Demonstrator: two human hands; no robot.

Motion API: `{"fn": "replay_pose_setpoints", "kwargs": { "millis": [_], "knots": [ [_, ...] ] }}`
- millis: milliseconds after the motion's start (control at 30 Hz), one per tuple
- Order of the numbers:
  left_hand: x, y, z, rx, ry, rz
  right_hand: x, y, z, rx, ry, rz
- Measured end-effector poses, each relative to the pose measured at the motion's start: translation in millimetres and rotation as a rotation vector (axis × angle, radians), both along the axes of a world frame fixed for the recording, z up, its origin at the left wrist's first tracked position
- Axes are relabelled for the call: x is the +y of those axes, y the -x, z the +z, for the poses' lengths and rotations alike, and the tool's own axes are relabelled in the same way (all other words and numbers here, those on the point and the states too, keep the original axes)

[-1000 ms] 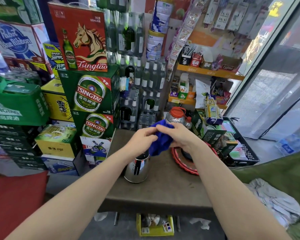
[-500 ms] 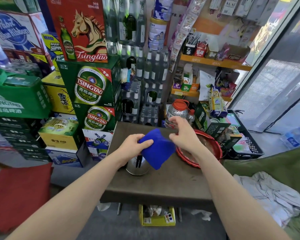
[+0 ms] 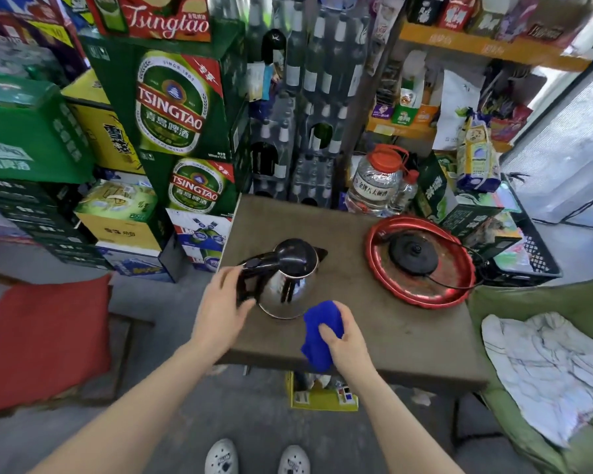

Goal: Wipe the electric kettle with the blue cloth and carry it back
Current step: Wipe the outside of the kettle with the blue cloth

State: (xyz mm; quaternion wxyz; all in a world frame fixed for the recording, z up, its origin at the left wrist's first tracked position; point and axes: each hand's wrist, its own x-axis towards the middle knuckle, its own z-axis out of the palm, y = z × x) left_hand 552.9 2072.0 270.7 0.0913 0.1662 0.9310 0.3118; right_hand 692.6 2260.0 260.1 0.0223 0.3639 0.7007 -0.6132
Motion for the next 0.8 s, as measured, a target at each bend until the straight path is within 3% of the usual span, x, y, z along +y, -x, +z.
{"fn": "replay_pose_setpoints", "kwargs": {
  "millis": [167, 300, 433, 600, 700, 800],
  "knots": [
    [13.3, 69.4, -34.8, -0.106, 0.153, -0.146, -4.8, 41.9, -2.1, 0.213, -0.459, -0.023],
    [20.1, 80.9, -51.5, -0.185, 0.087, -0.100, -20.7, 66.8, -22.4, 0.194, -0.596, 0.110],
    [15.0, 61.9, -48.5, -0.256, -0.126, -0.120, -23.2, 71.3, -32.6, 0.174, -0.601, 0.050],
    [44.6, 41.0, 7.4, -0.198, -0.444, 0.116, -17.3, 78.6, -3.1, 0.329, -0.720, 0.072],
    [51.1, 41.3, 48.9, -0.205, -0.618, 0.144, -17.6, 89.5, 28.0, 0.384, -0.996, 0.214],
    [56.8, 42.0, 96.1, -0.210, -0.792, 0.163, -13.0, 107.7, 77.8, 0.417, -1.219, 0.216]
  ]
}}
